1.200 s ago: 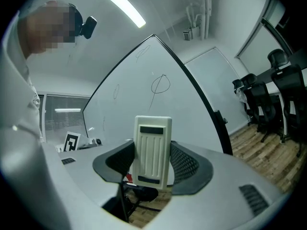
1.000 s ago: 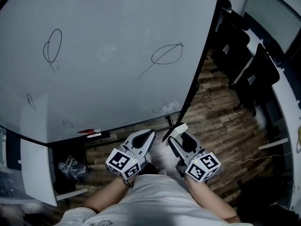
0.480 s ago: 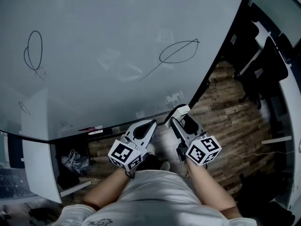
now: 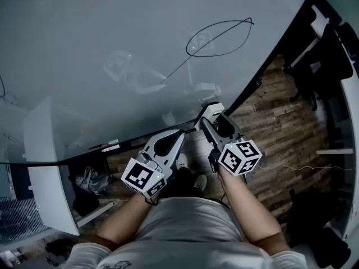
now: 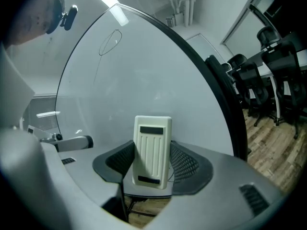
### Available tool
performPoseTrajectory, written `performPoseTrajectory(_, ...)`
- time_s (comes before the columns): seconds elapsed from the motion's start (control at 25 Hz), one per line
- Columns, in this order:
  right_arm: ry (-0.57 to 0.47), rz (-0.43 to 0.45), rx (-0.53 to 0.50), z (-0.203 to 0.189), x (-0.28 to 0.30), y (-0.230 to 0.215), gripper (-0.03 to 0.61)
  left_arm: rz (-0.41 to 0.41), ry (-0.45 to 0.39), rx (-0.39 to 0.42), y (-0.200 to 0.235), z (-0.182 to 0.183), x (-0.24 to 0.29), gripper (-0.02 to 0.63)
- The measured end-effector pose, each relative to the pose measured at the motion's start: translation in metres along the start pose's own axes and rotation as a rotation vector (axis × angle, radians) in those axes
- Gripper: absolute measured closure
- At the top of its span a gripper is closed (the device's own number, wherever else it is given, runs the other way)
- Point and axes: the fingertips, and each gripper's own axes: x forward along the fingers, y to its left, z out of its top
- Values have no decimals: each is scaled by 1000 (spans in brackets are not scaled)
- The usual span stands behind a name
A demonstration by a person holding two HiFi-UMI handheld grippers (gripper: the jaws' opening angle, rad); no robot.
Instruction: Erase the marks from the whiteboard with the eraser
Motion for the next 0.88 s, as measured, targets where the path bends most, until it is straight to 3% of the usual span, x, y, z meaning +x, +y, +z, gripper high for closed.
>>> performPoseTrajectory(0.2, 19, -32, 14, -17, 7, -20, 337, 5, 13, -52, 5, -8, -1, 607)
performPoseTrajectory(0.88, 36, -73, 28, -69, 24, -69, 337, -10, 52, -53, 17, -32, 1, 607)
